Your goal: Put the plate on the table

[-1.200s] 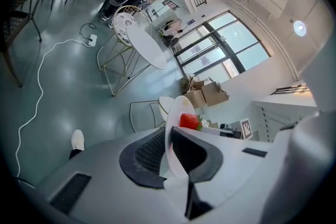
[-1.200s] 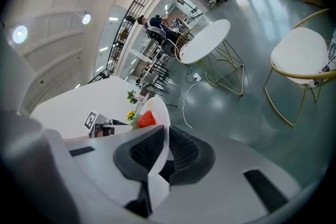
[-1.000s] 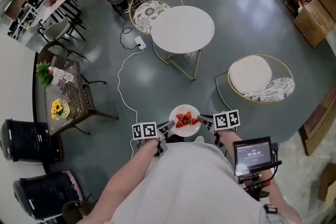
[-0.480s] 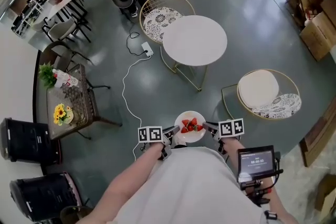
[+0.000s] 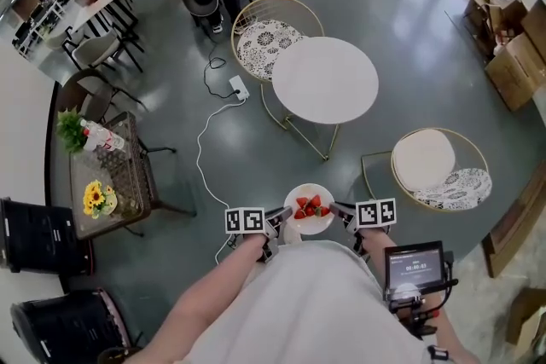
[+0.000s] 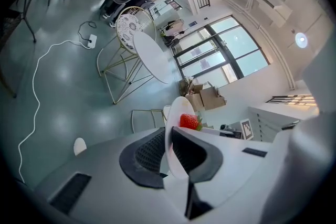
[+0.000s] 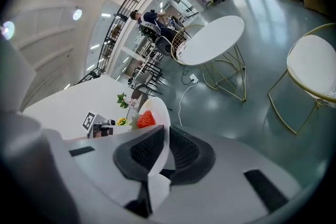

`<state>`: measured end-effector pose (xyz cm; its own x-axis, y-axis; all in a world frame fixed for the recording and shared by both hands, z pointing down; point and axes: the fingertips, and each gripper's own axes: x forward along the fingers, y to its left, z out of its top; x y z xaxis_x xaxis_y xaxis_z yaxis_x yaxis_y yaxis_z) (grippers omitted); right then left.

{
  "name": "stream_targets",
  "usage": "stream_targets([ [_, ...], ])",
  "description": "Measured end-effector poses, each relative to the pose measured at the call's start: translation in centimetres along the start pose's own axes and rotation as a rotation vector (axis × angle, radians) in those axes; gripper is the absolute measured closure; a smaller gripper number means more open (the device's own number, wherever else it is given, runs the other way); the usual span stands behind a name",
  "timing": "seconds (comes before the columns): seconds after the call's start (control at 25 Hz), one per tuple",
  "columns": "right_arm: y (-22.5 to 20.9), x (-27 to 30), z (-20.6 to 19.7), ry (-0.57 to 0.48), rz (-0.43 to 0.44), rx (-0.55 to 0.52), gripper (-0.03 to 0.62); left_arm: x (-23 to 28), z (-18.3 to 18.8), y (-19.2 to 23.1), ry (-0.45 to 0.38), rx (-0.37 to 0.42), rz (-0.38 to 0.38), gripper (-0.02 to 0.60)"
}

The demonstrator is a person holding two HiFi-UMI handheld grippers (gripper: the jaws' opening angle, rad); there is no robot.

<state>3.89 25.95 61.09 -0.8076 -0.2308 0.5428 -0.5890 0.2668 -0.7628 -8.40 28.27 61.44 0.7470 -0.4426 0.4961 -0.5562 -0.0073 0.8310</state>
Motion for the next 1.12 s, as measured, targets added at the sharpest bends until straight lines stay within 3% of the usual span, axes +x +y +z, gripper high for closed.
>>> stream_targets([
  [0.4, 1.6, 3.9, 2.6, -0.011, -0.03, 0.005, 0.571, -1.4, 4.3, 2.5, 0.026, 0.001, -0.031, 0.56],
  [0.88, 3.5, 7.0, 6.0, -0.01, -0.04, -0.041, 0.571, -3.0, 8.7, 3.8, -0.026, 0.017, -0.035, 0.56],
  [1.12, 4.1, 9.5, 7.1, 0.025, -0.018, -0.059, 0.571, -4.1, 10.1, 5.7, -0.051, -0.009, 0.001, 0.558],
])
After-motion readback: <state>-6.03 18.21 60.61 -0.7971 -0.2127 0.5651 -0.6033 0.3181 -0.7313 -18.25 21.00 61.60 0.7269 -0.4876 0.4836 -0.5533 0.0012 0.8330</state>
